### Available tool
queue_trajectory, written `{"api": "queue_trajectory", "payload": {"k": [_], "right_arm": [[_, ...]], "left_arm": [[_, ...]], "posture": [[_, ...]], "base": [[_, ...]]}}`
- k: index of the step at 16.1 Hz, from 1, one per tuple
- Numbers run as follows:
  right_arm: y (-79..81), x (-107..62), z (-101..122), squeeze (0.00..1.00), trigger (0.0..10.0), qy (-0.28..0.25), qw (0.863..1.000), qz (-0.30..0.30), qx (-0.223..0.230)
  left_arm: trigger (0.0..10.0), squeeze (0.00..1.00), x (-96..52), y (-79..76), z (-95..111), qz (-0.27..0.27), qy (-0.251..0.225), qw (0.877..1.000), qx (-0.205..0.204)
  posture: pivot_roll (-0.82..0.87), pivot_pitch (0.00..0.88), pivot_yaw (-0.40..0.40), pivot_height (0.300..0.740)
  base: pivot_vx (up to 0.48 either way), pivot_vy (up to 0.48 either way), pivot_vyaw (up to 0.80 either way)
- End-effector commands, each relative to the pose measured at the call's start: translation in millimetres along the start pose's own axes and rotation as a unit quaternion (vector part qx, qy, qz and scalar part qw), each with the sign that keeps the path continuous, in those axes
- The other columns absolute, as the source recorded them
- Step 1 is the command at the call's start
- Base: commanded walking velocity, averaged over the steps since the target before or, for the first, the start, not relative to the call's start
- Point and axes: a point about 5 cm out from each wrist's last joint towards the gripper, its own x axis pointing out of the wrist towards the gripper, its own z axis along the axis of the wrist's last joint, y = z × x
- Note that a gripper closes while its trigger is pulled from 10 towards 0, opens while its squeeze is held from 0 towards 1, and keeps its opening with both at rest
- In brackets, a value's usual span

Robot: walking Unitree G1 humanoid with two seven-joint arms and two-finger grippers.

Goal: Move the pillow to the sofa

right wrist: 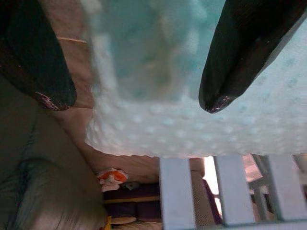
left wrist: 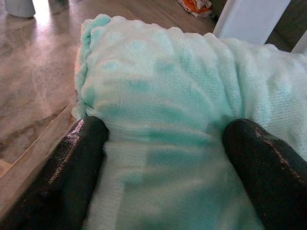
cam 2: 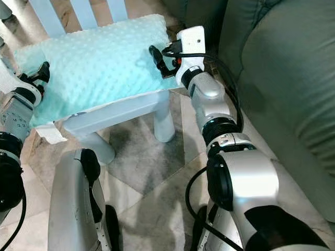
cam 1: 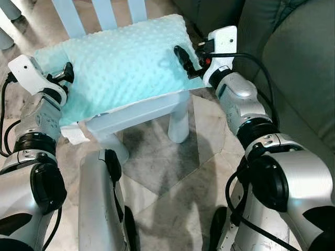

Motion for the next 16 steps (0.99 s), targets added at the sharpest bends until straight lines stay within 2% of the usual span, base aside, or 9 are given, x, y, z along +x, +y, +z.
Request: {"api": "queue_trajectory", "payload": {"k": [1,4,7,10,11,13,14,15,16], "right_arm": [[4.5,1.0,-3.1,0.00,10.0,0.005,1.000,0.007,0.011],[13.0,1.4,-12.1,0.00,10.0,0.026,0.999,0.026,0.036],[21.2,2.6,-17.0,0.00,10.0,0.040,0.998,0.036,0.017],[23.1,2.0,-24.0,0.00,10.0,0.060,0.998,0.020,0.031],[23.3,1.7,-25.7,0.00,10.0,0.064,0.997,0.016,0.039],[28.0,1.6,-30.6,0.00,10.0,0.077,0.996,0.021,0.048],[30.0,2.1,-31.8,0.00,10.0,0.081,0.995,0.020,0.055],[32.2,2.3,-33.3,0.00,9.3,0.086,0.994,0.024,0.064],[34.0,2.4,-34.4,0.00,0.0,0.086,0.993,0.026,0.079]], "left_arm": [[10.0,0.00,-1.4,2.2,-8.1,0.005,0.019,1.000,0.010],[10.0,0.00,-1.2,0.7,-9.8,-0.002,0.025,1.000,0.006],[10.0,0.00,-0.9,-2.4,-10.8,-0.009,0.031,0.999,-0.001],[10.0,0.00,-2.4,-8.5,-13.3,-0.065,0.035,0.997,-0.016],[9.6,0.00,-2.9,-10.0,-13.6,-0.074,0.032,0.997,-0.014],[0.0,0.00,-4.2,-13.6,-17.5,-0.092,0.031,0.995,-0.009],[0.0,0.00,-4.9,-16.1,-19.6,-0.104,0.034,0.994,-0.008],[0.0,0.00,-5.1,-16.9,-20.1,-0.106,0.035,0.994,-0.004],[0.0,0.00,-5.2,-18.4,-20.4,-0.110,0.034,0.993,-0.006]], "posture": [[0.07,0.348,0.043,0.322],[0.08,0.352,0.042,0.322],[0.10,0.370,0.038,0.322],[0.11,0.380,0.035,0.322],[0.11,0.382,0.034,0.322],[0.12,0.382,0.033,0.322],[0.12,0.385,0.033,0.322],[0.12,0.384,0.030,0.322],[0.12,0.384,0.028,0.322]], "base": [[0.000,0.000,0.00],[0.000,0.000,0.00],[0.000,0.000,0.00],[0.000,0.000,0.00],[0.000,0.000,0.00],[0.000,0.000,0.00],[0.000,0.000,0.00],[0.000,0.000,0.00],[0.000,0.000,0.00]]}}
